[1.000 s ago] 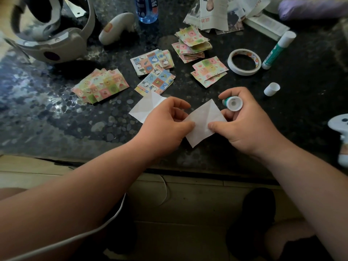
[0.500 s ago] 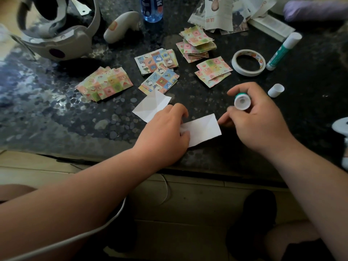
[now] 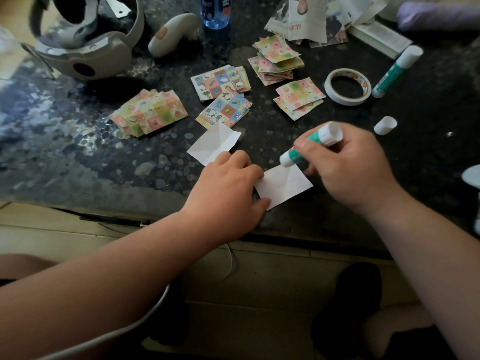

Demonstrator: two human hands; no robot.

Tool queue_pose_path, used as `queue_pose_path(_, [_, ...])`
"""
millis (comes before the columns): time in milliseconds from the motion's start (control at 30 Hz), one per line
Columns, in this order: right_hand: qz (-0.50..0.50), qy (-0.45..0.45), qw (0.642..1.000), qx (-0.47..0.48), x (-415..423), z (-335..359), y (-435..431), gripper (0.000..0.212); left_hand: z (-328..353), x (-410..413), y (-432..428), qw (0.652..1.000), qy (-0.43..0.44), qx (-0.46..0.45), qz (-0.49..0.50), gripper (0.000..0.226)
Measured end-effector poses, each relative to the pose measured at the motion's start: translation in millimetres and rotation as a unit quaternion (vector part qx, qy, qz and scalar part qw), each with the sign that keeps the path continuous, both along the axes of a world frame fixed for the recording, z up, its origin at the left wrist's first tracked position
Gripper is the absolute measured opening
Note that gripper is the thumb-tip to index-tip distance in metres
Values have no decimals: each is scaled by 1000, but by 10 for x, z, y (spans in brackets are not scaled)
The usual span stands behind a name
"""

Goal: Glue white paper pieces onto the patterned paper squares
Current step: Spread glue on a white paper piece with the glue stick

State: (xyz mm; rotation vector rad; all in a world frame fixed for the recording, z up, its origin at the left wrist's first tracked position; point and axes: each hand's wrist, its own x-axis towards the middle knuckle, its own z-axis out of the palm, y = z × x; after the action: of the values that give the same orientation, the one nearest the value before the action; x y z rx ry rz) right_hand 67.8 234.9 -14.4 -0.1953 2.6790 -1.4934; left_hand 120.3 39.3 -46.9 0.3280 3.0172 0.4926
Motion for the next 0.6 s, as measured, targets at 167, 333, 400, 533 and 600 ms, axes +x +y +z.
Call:
queue_pose_path(167, [37,-43,998,25,16,-87,-114,17,5,-9,17,1000,-2,4,9,50])
queue_pose_path(333, [46,-30,996,73,6,-107,-160,15,0,-2,10,1000,-4,14,17,49])
queue_pose_path(400, [52,-23,994,92,13,-115,-180,14,5,-7,13,1000,-11,13,20,49])
queue_pose_path(533, [63,-19,991,117,5,-111,-182,16,15,-21,18,999,-21,13,26,50])
queue_pose_path(600, [66,-33,990,124,-10,-99,-176,18,22,-23,21,999,-26,10,27,50])
